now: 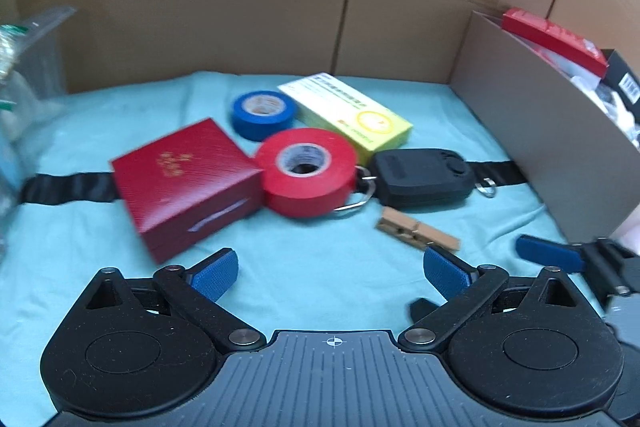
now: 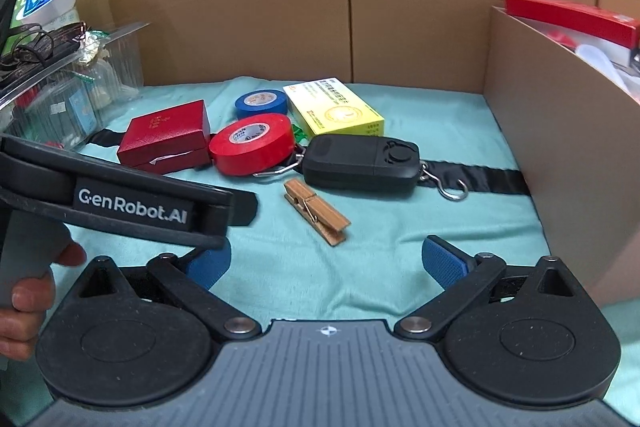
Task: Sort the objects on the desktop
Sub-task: 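Reach the left gripper to the wooden clothespin and close on it, then carry the clothespin with the left gripper into the cardboard box, then open the left gripper to drop the clothespin and withdraw, then lower the left gripper onto the red jewelry box and close, then lift the red jewelry box with the left gripper toward the cardboard box, then open the left gripper to release the jewelry box inside, withdraw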
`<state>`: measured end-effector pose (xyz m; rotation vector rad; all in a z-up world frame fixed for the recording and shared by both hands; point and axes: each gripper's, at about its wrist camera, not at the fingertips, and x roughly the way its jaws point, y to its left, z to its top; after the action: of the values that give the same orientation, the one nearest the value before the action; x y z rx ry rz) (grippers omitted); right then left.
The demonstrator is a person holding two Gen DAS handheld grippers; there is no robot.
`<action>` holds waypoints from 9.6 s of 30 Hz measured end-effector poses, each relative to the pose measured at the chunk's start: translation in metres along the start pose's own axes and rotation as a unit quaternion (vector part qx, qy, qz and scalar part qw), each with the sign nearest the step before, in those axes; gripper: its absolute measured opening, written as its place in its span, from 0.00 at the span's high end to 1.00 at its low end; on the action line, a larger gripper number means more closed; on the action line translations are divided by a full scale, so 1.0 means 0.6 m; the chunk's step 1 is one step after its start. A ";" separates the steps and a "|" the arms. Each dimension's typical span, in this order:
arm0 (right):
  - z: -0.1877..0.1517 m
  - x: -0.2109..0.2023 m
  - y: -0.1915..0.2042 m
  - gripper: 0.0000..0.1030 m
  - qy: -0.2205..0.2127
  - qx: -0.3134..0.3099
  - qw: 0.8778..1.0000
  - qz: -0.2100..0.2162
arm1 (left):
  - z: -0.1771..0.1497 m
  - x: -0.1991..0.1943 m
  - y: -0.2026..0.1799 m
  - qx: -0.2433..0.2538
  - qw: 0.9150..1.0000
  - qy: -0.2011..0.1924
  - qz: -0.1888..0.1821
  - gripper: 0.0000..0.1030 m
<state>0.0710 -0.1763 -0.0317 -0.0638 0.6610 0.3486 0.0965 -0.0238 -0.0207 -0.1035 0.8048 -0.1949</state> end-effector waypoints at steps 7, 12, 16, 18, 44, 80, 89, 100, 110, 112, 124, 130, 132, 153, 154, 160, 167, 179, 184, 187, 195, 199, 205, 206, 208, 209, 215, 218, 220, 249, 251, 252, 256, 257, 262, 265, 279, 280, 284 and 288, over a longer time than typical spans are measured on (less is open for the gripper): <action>0.007 0.023 -0.006 0.34 0.006 -0.026 1.000 0.010 | 0.017 0.026 -0.007 -0.016 0.999 0.018 -0.041 0.14; 0.006 0.026 -0.009 0.48 0.002 -0.025 0.999 0.022 | 0.021 0.039 -0.017 -0.009 0.998 0.025 -0.051 0.18; 0.005 0.022 -0.005 0.70 0.001 -0.025 0.999 0.030 | 0.022 0.040 -0.018 -0.010 0.998 0.024 -0.055 0.26; 0.003 0.018 -0.001 0.75 0.000 -0.025 0.999 0.029 | 0.021 0.039 -0.018 -0.007 0.998 0.024 -0.055 0.30; -0.006 0.015 0.015 0.83 -0.013 0.014 1.000 0.012 | 0.037 0.067 -0.049 -0.004 0.996 0.041 -0.077 0.87; 0.047 -0.170 -0.169 0.84 -0.185 0.056 0.972 -0.135 | 0.143 -0.036 -0.323 0.104 0.972 -0.081 -0.197 0.88; 0.051 -0.158 -0.206 0.83 -0.184 0.067 0.969 -0.154 | 0.170 0.016 -0.346 0.092 0.969 -0.068 -0.220 0.89; 0.041 -0.160 -0.213 0.34 -0.199 0.068 0.958 -0.195 | 0.159 -0.008 -0.325 0.078 0.965 -0.131 -0.213 0.00; 0.038 -0.168 -0.200 0.01 -0.200 0.064 0.952 -0.223 | 0.133 -0.025 -0.301 0.072 0.969 -0.128 -0.197 0.00; 0.039 -0.170 -0.199 0.01 -0.198 0.063 0.953 -0.220 | 0.127 -0.029 -0.296 0.072 0.970 -0.131 -0.192 0.00; 0.038 -0.178 -0.162 0.00 -0.196 0.041 0.958 -0.205 | 0.102 -0.042 -0.240 0.032 0.976 -0.116 -0.184 0.00; 0.037 -0.179 -0.127 0.00 -0.196 0.026 0.962 -0.187 | 0.082 -0.064 -0.198 0.014 0.976 -0.118 -0.181 0.00; 0.037 -0.177 -0.113 0.00 -0.196 0.020 0.965 -0.175 | 0.073 -0.074 -0.185 0.015 0.977 -0.120 -0.174 0.00; 0.043 -0.070 0.048 0.00 -0.134 -0.068 0.988 0.031 | -0.022 -0.120 0.041 -0.041 0.992 -0.117 -0.032 0.00; 0.047 -0.059 0.053 0.00 -0.127 -0.073 0.989 0.037 | -0.022 -0.116 0.055 -0.049 0.992 -0.115 -0.022 0.00; 0.056 -0.009 0.098 0.00 -0.104 -0.119 0.985 0.062 | -0.014 -0.094 0.120 -0.075 0.992 -0.105 0.003 0.00; 0.069 0.049 0.126 0.00 -0.082 -0.151 0.981 0.093 | -0.004 -0.052 0.156 -0.088 0.993 -0.079 0.005 0.00; 0.097 0.121 0.146 0.02 -0.050 -0.177 0.975 0.128 | 0.018 -0.012 0.192 -0.075 0.996 -0.052 -0.015 0.06; 0.101 0.138 0.136 0.08 -0.030 -0.157 0.974 0.163 | 0.019 -0.003 0.197 -0.075 0.995 -0.053 -0.023 0.07; 0.100 0.138 0.134 0.13 -0.033 -0.151 0.975 0.163 | 0.018 0.000 0.197 -0.073 0.996 -0.050 -0.029 0.17; 0.084 0.089 0.139 0.17 -0.035 -0.148 0.980 0.128 | -0.001 -0.034 0.167 -0.055 0.997 -0.046 -0.042 0.22; 0.055 0.037 0.137 0.17 -0.029 -0.151 0.982 0.108 | -0.031 -0.060 0.143 -0.046 0.996 -0.032 -0.073 0.23; -0.012 -0.046 0.113 0.17 -0.021 -0.108 0.992 0.067 | -0.083 -0.087 0.076 -0.009 0.993 -0.007 -0.120 0.21; -0.021 -0.060 0.107 0.17 -0.019 -0.100 0.993 0.058 | -0.089 -0.089 0.063 -0.002 0.991 0.000 -0.131 0.21; -0.035 -0.085 0.095 0.17 -0.016 -0.084 0.995 0.044 | -0.096 -0.091 0.039 0.016 0.988 0.007 -0.153 0.23; -0.042 -0.096 0.088 0.16 -0.015 -0.076 0.996 0.042 | -0.100 -0.091 0.027 0.027 0.987 0.010 -0.161 0.23; -0.074 -0.118 0.046 0.16 -0.010 -0.050 0.998 0.048 | -0.108 -0.092 -0.012 0.071 0.985 0.010 -0.156 0.12; -0.078 -0.107 0.039 0.17 -0.004 -0.050 0.998 0.037 | -0.103 -0.086 -0.010 0.059 0.986 0.018 -0.153 0.11; -0.078 -0.103 0.037 0.20 -0.006 -0.055 0.997 0.046 | -0.099 -0.079 -0.009 0.055 0.986 0.021 -0.155 0.13; 0.003 -0.237 -0.079 0.41 -0.149 -0.049 0.983 -0.092 | 0.033 -0.151 -0.227 0.182 0.954 -0.126 -0.204 0.23; 0.016 -0.247 -0.101 0.41 -0.159 -0.048 0.980 -0.111 | 0.055 -0.147 -0.254 0.183 0.950 -0.133 -0.216 0.23; 0.022 -0.250 -0.112 0.41 -0.162 -0.047 0.979 -0.119 | 0.065 -0.143 -0.268 0.184 0.948 -0.136 -0.221 0.23; 0.043 -0.248 -0.163 0.41 -0.163 -0.037 0.975 -0.145 | 0.099 -0.115 -0.317 0.189 0.942 -0.143 -0.237 0.24; 0.047 -0.245 -0.173 0.42 -0.163 -0.035 0.975 -0.149 | 0.108 -0.105 -0.327 0.185 0.942 -0.143 -0.241 0.24; 0.069 -0.217 -0.218 0.42 -0.154 -0.019 0.975 -0.159 | 0.147 -0.057 -0.366 0.181 0.944 -0.137 -0.238 0.24; 0.076 -0.187 -0.245 0.42 -0.143 -0.011 0.978 -0.155 | 0.162 -0.025 -0.379 0.187 0.948 -0.131 -0.223 0.20; 0.067 -0.152 -0.252 0.50 -0.116 -0.020 0.980 -0.162 | 0.157 0.007 -0.376 0.194 0.948 -0.108 -0.229 0.10; 0.069 -0.149 -0.251 0.51 -0.115 -0.020 0.980 -0.160 | 0.155 0.006 -0.376 0.197 0.948 -0.109 -0.226 0.09; 0.072 -0.143 -0.242 0.48 -0.117 -0.024 0.979 -0.166 | 0.151 0.012 -0.377 0.195 0.951 -0.112 -0.212 0.03; 0.067 -0.144 -0.249 0.43 -0.118 -0.007 0.980 -0.158 | 0.148 0.014 -0.371 0.180 0.956 -0.103 -0.208 0.00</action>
<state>0.0817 -0.3356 0.0453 -0.1373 0.4039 0.0528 0.1369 -0.2418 0.0716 0.0523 0.5206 -0.7155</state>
